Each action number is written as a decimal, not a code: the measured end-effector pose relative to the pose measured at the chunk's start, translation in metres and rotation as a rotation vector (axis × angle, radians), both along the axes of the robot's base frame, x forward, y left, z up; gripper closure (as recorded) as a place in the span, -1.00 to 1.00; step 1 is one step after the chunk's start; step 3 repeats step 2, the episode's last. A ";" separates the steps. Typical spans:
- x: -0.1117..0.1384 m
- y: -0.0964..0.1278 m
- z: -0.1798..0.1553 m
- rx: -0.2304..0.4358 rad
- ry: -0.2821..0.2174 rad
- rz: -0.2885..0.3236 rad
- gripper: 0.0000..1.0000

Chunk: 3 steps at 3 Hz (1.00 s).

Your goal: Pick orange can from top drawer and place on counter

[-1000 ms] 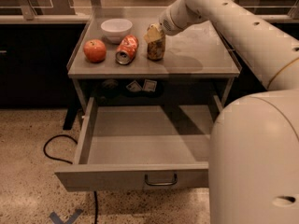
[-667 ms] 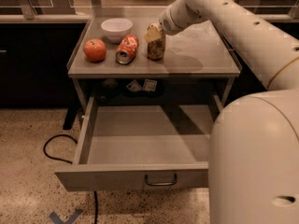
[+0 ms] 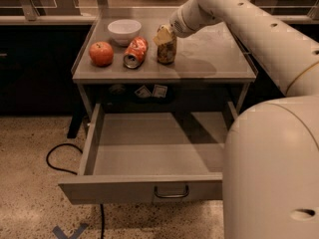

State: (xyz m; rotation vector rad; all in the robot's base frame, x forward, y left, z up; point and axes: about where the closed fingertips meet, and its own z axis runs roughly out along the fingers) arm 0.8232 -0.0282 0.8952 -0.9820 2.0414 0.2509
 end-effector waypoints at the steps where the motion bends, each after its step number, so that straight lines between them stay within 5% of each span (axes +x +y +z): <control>1: 0.000 0.000 0.000 0.000 0.000 0.000 -1.00; 3: 0.000 0.000 0.000 0.000 0.000 0.000 -1.00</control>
Offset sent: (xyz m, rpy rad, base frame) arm 0.0000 0.0000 0.0000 0.0000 0.0000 0.0000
